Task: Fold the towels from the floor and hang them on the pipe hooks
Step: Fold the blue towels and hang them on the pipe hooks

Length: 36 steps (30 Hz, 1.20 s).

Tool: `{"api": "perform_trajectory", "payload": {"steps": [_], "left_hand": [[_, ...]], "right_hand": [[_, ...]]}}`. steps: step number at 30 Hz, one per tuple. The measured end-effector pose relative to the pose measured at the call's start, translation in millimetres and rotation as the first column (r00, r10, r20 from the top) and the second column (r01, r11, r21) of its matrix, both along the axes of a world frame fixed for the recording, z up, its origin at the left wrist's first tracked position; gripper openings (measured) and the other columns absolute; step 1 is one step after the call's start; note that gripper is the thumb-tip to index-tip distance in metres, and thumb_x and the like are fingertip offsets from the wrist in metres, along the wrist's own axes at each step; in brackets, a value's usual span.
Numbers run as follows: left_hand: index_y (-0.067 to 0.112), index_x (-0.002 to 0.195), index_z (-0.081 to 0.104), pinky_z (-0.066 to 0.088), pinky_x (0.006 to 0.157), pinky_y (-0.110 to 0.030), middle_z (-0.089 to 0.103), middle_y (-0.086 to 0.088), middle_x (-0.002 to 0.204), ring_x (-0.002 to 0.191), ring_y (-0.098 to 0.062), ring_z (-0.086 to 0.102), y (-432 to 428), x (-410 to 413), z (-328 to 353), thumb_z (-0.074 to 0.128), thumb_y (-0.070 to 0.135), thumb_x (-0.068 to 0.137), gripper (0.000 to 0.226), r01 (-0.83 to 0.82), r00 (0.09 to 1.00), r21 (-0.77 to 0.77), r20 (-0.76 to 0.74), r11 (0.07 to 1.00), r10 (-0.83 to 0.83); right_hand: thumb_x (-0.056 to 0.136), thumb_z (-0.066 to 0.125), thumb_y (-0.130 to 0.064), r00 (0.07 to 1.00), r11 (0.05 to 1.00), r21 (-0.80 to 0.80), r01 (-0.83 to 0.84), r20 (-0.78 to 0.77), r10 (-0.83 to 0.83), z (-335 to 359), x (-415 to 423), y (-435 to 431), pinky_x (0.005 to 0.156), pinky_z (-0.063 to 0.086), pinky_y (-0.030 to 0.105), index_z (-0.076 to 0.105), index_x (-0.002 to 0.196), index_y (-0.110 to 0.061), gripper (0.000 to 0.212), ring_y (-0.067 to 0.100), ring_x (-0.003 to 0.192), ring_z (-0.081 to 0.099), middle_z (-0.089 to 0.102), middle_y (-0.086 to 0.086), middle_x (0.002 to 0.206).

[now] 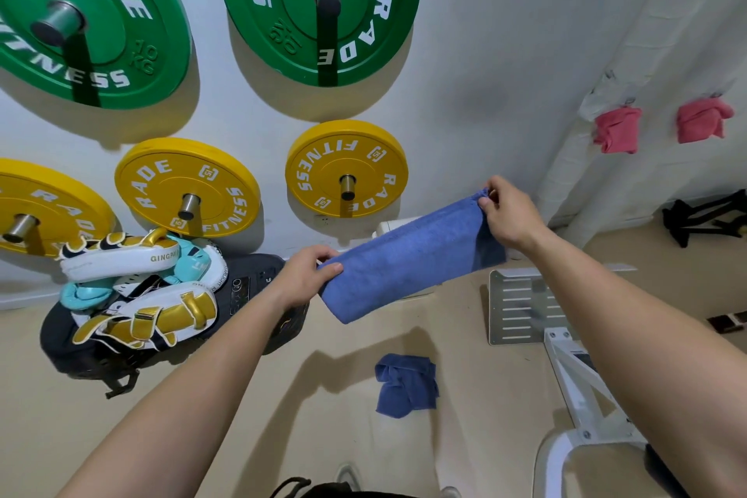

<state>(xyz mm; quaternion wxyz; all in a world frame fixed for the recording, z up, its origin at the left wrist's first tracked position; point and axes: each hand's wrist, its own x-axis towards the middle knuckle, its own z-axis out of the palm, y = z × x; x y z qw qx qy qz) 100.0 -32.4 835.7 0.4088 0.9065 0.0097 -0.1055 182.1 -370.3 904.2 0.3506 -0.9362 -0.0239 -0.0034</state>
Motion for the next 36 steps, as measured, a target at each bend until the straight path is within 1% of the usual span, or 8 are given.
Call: {"api": "perform_trajectory", "payload": {"steps": [5, 10, 14, 18, 25, 29, 33, 36], "left_hand": [[0.020, 0.085, 0.069, 0.040, 0.059, -0.008, 0.069, 0.006, 0.085, 0.074, 0.001, 0.058, 9, 10, 19, 0.070, 0.024, 0.091, 0.007, -0.176, 0.981, -0.061, 0.073, 0.982, 0.180], [0.015, 0.088, 0.070, 0.042, 0.062, -0.021, 0.068, 0.007, 0.086, 0.078, -0.005, 0.060, -6, 21, 19, 0.070, 0.038, 0.089, 0.022, -0.378, 0.919, -0.094, 0.081, 0.921, 0.386], [0.019, 0.083, 0.069, 0.050, 0.071, -0.031, 0.069, 0.005, 0.084, 0.081, -0.015, 0.063, -36, 23, 10, 0.073, 0.040, 0.085, 0.021, -0.478, 0.874, -0.100, 0.051, 0.873, 0.484], [0.017, 0.088, 0.070, 0.052, 0.074, -0.029, 0.071, 0.002, 0.080, 0.081, -0.019, 0.068, -73, 20, 1, 0.075, 0.033, 0.085, 0.017, -0.437, 0.899, -0.193, -0.074, 0.879, 0.431], [0.016, 0.109, 0.072, 0.060, 0.083, -0.049, 0.077, -0.003, 0.091, 0.085, -0.024, 0.074, -103, 10, -4, 0.076, 0.020, 0.084, 0.025, -0.305, 0.950, -0.322, -0.171, 0.896, 0.262], [0.017, 0.108, 0.074, 0.058, 0.090, -0.048, 0.077, -0.002, 0.094, 0.089, -0.021, 0.074, -102, 4, 0, 0.069, 0.013, 0.088, 0.021, -0.247, 0.966, -0.332, -0.156, 0.910, 0.205], [0.024, 0.101, 0.077, 0.055, 0.095, -0.047, 0.077, 0.001, 0.096, 0.096, -0.021, 0.072, -99, -1, 8, 0.063, 0.037, 0.081, 0.027, -0.242, 0.965, -0.391, -0.188, 0.888, 0.180], [0.027, 0.095, 0.075, 0.056, 0.087, -0.032, 0.076, 0.003, 0.093, 0.091, -0.016, 0.072, -95, -3, 13, 0.074, 0.035, 0.086, 0.012, -0.210, 0.977, -0.409, -0.122, 0.888, 0.175]], "right_hand": [[0.103, 0.044, -0.019, 0.996, 0.996, 0.039, 0.083, -0.036, -0.081, -19, 0, -7, 0.076, 0.044, 0.040, 0.050, 0.100, -0.011, 0.010, 0.032, 0.091, 0.056, 0.063, 0.008, 0.094], [0.103, 0.043, -0.025, 0.986, 0.989, 0.002, 0.145, -0.087, -0.145, -30, -4, 5, 0.077, 0.040, 0.037, 0.050, 0.106, -0.010, 0.017, 0.035, 0.097, 0.057, 0.062, 0.014, 0.104], [0.094, 0.055, -0.023, 0.980, 0.975, 0.132, 0.178, -0.113, -0.163, -31, -14, 24, 0.075, 0.047, 0.035, 0.056, 0.087, -0.010, 0.015, 0.030, 0.088, 0.061, 0.064, 0.006, 0.086], [0.085, 0.062, -0.024, 0.982, 0.961, 0.262, 0.092, -0.182, -0.044, -40, -36, 49, 0.070, 0.059, 0.050, 0.061, 0.085, -0.019, 0.006, 0.020, 0.067, 0.058, 0.059, -0.004, 0.069], [0.085, 0.074, -0.025, 0.982, 0.959, 0.282, -0.044, -0.166, 0.094, -58, -65, 76, 0.059, 0.045, 0.027, 0.063, 0.082, -0.024, 0.011, 0.011, 0.063, 0.056, 0.062, -0.005, 0.074], [0.083, 0.076, -0.024, 0.982, 0.955, 0.293, -0.043, -0.163, 0.095, -67, -73, 77, 0.064, 0.048, 0.028, 0.066, 0.084, -0.026, 0.011, 0.010, 0.067, 0.058, 0.065, -0.006, 0.078], [0.083, 0.076, -0.020, 0.969, 0.937, 0.336, -0.095, -0.185, 0.164, -67, -79, 77, 0.078, 0.051, 0.026, 0.072, 0.096, -0.030, 0.018, 0.006, 0.077, 0.063, 0.068, -0.009, 0.085], [0.082, 0.066, -0.024, 0.931, 0.914, 0.307, -0.267, -0.162, 0.326, -66, -82, 76, 0.085, 0.052, 0.036, 0.068, 0.104, -0.049, 0.033, 0.013, 0.088, 0.061, 0.065, 0.001, 0.094]]}}
